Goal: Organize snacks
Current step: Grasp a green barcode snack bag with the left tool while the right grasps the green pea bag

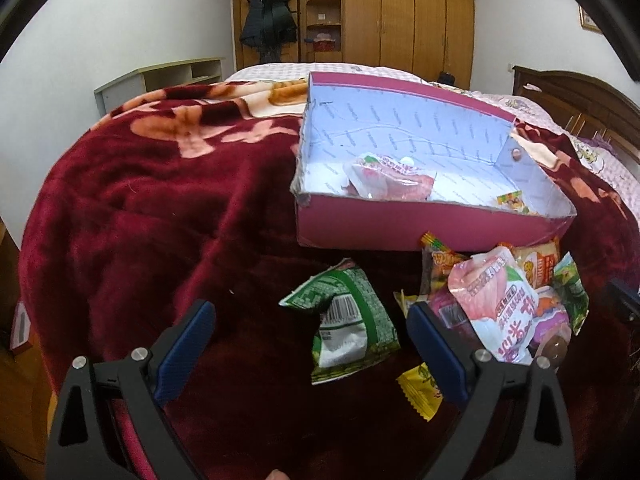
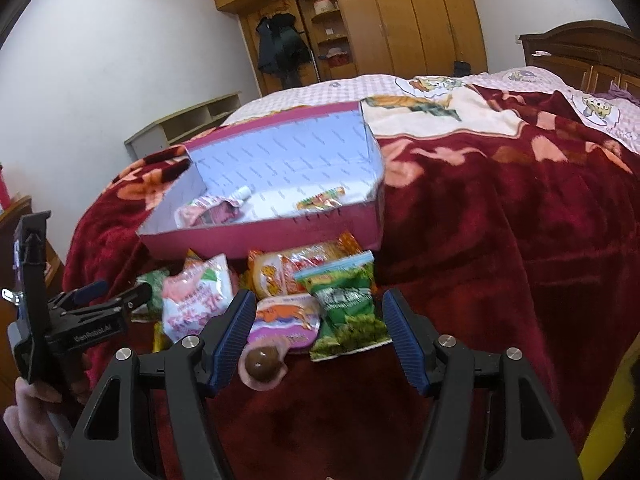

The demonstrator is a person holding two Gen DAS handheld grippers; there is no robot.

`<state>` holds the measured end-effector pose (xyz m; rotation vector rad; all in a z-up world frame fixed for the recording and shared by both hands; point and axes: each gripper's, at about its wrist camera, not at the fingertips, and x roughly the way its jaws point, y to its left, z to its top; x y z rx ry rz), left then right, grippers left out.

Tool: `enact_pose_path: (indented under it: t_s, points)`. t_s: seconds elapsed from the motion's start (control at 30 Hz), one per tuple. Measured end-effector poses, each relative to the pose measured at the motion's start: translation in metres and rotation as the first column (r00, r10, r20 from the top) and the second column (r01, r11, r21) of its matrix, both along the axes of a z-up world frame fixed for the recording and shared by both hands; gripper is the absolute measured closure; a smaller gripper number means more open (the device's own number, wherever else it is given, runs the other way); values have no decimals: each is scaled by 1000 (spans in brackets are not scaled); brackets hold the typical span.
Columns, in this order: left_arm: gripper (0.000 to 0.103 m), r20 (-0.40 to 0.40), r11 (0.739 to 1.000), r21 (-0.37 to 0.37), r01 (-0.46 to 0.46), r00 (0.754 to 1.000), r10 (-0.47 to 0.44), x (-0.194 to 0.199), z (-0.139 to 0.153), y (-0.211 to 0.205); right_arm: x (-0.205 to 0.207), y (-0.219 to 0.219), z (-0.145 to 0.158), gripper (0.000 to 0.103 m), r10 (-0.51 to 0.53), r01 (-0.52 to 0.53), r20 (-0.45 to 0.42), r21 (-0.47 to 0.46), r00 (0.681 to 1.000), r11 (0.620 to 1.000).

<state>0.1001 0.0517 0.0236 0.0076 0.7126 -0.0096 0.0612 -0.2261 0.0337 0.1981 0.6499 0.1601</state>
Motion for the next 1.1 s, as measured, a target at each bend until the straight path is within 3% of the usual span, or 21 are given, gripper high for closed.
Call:
enact_pose_path:
  t_s: [0.37,0.53,0.7,0.8,0.97,1.1]
  points:
    - [4,-32,1000,16,-17,999,18,11,-21,-6,23,-5,-24,36,-20,21,-60,15,998,1000]
    - [5,-44,999,-17,-32,999,31,15,-26,0,31,-5,-34,36,-23,24,-74,6,997,1000]
    - [24,-7,997,-37,-63,998,63,12,-19,3,33,-6,-39,35,-21,22,-75,15,997,1000]
    - [30,-20,998,-33,-55,998,55,17,-19,2,34,-6,-39,35,-21,23,-82,20,996,1000]
    - [31,-58,995,-73,-65,996,60,28,-27,9,35,-7,-37,35,-22,25,-83,40,996,999]
    - [32,-48,997,-40,-66,997,64,29,-30,4,35,-15,-43,35,-28,35,-70,99,997,994]
